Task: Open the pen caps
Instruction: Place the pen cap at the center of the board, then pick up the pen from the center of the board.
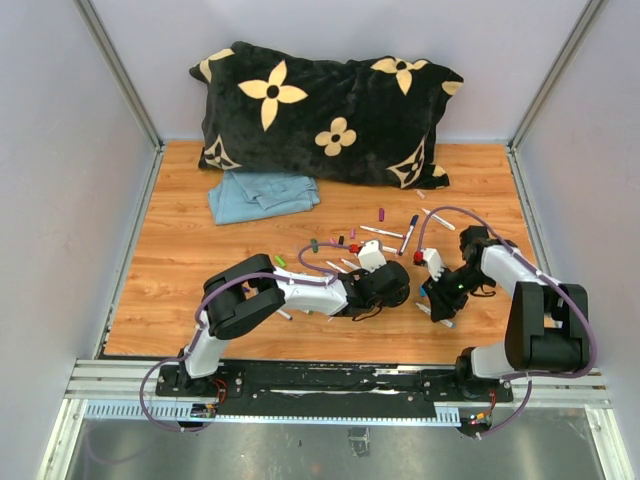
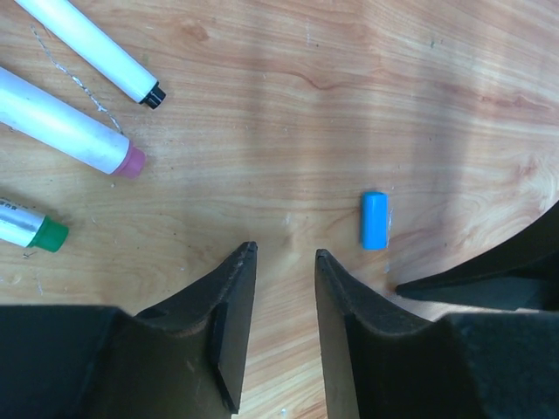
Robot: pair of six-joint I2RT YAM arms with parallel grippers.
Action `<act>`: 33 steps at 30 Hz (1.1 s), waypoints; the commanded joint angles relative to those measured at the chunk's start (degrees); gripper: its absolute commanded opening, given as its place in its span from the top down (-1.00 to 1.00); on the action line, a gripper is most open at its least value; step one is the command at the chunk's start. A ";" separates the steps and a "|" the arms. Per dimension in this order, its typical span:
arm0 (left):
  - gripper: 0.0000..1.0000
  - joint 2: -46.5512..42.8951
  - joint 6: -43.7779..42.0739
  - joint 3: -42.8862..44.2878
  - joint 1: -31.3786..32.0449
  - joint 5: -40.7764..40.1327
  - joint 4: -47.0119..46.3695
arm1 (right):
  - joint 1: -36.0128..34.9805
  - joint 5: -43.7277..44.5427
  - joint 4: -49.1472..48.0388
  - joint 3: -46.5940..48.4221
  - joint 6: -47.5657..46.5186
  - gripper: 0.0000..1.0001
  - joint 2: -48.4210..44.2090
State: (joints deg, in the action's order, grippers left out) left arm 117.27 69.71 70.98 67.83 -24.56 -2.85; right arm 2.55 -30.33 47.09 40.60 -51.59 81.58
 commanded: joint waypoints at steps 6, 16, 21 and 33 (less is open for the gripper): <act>0.17 -9.40 -7.74 -6.29 -0.44 0.14 -3.19 | -0.37 6.47 2.04 4.11 -3.31 -0.05 -6.22; -0.13 -22.48 -23.31 -21.50 -0.56 7.67 -18.90 | -0.22 3.52 6.16 12.43 -1.66 -0.14 -13.51; -0.47 -29.79 -31.15 -30.35 -0.92 8.71 -25.66 | -0.26 1.66 4.11 16.41 1.43 -0.26 -16.87; -0.99 -50.95 -36.51 -49.02 -5.02 3.93 -31.26 | -0.26 -4.77 -17.41 20.89 24.48 -0.97 -15.64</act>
State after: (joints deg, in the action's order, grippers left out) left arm 71.68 35.75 25.91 65.43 -18.59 -30.13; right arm 2.37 -32.01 39.13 60.60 -40.12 63.75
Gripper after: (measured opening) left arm 0.991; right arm 0.983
